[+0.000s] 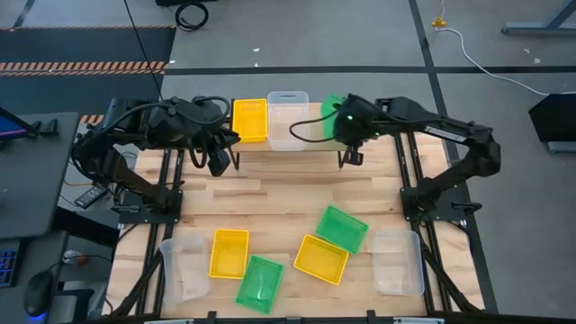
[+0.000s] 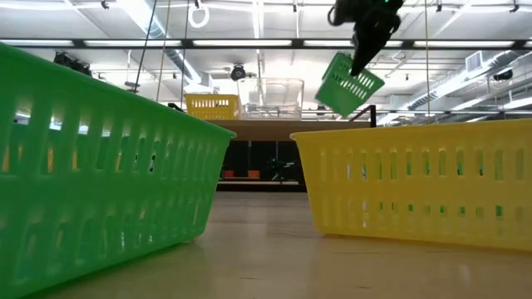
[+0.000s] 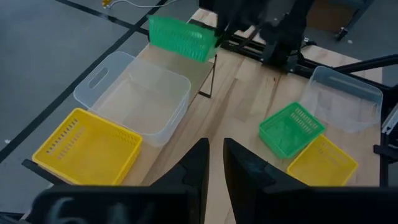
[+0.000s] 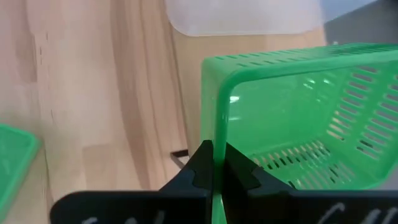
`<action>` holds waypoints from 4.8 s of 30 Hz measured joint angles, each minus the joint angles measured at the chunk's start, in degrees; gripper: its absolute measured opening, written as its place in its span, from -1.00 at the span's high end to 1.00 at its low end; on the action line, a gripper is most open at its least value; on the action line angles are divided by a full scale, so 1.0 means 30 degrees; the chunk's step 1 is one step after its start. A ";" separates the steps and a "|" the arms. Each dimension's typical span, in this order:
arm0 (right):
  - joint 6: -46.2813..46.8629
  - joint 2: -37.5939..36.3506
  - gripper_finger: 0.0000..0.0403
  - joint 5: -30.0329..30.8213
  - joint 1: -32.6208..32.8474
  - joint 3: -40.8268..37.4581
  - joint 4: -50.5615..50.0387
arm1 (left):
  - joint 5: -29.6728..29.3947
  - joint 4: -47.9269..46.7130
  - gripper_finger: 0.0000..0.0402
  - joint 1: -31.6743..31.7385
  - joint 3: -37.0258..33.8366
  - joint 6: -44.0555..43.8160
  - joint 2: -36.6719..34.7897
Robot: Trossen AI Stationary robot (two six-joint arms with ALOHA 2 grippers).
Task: Stack baskets on shelf by color
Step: Put the top green bin on the shelf, then stack the right green bin on top of the green bin on the shelf
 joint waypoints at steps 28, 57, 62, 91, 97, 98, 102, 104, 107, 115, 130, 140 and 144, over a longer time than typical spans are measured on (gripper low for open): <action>-0.0576 0.1866 0.80 -0.0585 -0.1350 -0.0015 0.1700 | -0.0004 -0.0153 0.74 0.0000 0.0000 -0.0499 0.0000; 0.2951 0.0988 0.35 -0.2312 -0.1082 0.0577 -0.0109 | -0.0186 -0.0180 0.74 -0.0619 0.0000 -0.0463 -0.0007; 0.4073 -0.0113 0.35 -0.4027 0.0476 0.1917 -0.2384 | -0.0243 -0.0259 0.74 -0.0627 0.0000 -0.0266 0.0000; 0.6353 -0.1471 -0.34 -0.6450 1.3673 -0.8469 0.3499 | -0.0885 -0.0251 0.74 -0.0634 0.0000 -0.2519 0.0000; 0.6273 -0.1471 -0.34 -0.6324 1.5260 -1.0275 0.6793 | -0.1095 -0.0155 0.74 -0.0845 0.0000 -0.3463 0.0129; 0.6162 -0.1465 -0.34 -0.6207 1.5482 -1.0535 0.7121 | -0.1214 -0.0086 0.74 -0.0888 0.0007 -0.3585 0.0219; 0.5455 -0.1117 -0.34 -0.5477 1.6104 -1.1416 0.7661 | -0.1381 0.0006 0.74 -0.1196 0.0008 -0.4138 0.0505; 0.5135 -0.0792 -0.34 -0.5139 1.6238 -1.1725 0.7713 | -0.1425 0.0044 0.74 -0.1366 0.0010 -0.4463 0.0636; 0.5005 -0.0221 -0.32 -0.4685 1.6265 -1.2148 0.7779 | -0.1506 0.0221 0.74 -0.1591 0.0000 -0.4697 0.0998; 0.5098 0.1662 -0.13 -0.4210 1.6258 -1.2502 0.8140 | -0.1673 0.0541 0.74 -0.1821 -0.0015 -0.5053 0.1673; 0.5189 0.2291 0.93 -0.2202 1.5664 -1.1518 0.6271 | -0.1679 0.1148 0.74 -0.1821 -0.0015 -0.4817 0.1814; 0.4101 0.0104 0.96 -0.0041 1.5183 -0.6132 0.1729 | -0.1672 0.1142 0.74 -0.1821 -0.0015 -0.3821 0.1814; 0.4091 -0.0354 0.97 0.1800 1.4496 -0.2818 -0.0066 | -0.1672 0.1140 0.74 -0.1821 -0.0010 -0.3335 0.1814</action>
